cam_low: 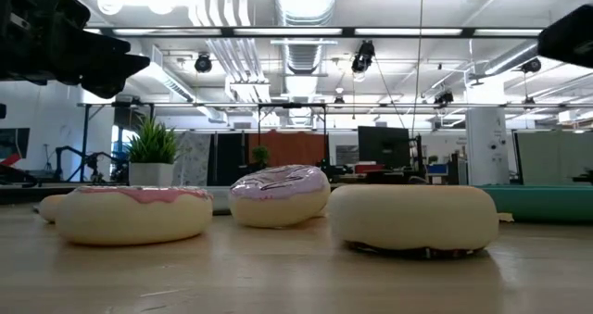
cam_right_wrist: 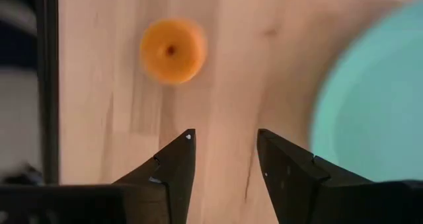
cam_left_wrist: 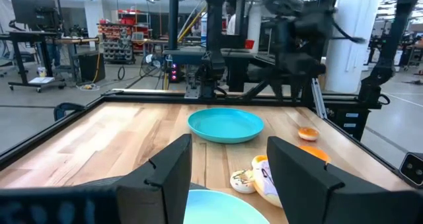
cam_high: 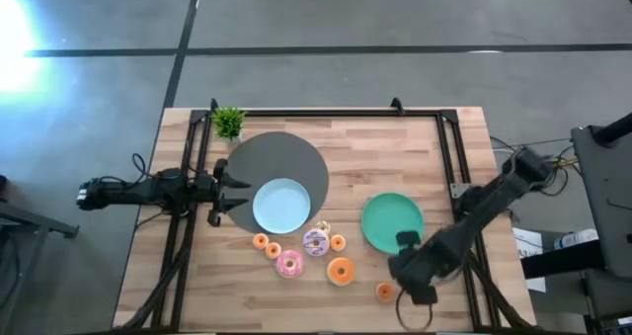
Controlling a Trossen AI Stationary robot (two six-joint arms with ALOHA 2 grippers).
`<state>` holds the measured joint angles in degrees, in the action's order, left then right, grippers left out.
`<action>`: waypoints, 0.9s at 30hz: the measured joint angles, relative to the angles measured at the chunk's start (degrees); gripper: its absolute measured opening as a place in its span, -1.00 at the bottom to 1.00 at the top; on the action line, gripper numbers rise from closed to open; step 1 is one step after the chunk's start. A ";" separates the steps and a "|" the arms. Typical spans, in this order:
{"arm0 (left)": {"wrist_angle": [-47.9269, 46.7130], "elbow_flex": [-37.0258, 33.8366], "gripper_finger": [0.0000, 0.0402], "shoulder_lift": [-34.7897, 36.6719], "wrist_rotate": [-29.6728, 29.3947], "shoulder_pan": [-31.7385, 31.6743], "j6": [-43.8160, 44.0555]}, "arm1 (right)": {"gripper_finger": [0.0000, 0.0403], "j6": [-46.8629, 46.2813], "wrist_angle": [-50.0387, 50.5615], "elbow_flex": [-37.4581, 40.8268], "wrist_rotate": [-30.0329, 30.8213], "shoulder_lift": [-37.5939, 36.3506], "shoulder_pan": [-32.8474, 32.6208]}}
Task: Pick & Place donuts
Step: Put the small orange donut on the green plate
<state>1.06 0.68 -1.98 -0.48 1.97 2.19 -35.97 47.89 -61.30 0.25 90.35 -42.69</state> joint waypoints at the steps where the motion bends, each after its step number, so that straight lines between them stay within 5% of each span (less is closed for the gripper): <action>1: -0.01 0.00 -0.15 0.00 -0.01 0.00 0.01 | -0.22 1.93 0.89 -1.66 -0.02 2.35 -0.88; 16: -0.11 0.00 -0.15 0.00 0.00 0.00 0.01 | 0.03 6.61 -1.68 -12.12 4.45 16.91 -6.05; 27: -0.09 0.00 -0.15 0.00 -0.01 0.01 0.01 | -0.09 6.10 -1.83 -16.01 7.41 23.28 -6.45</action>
<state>0.97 0.69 -1.98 -0.49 1.98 2.20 -29.87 46.06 -77.31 7.66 113.63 -49.15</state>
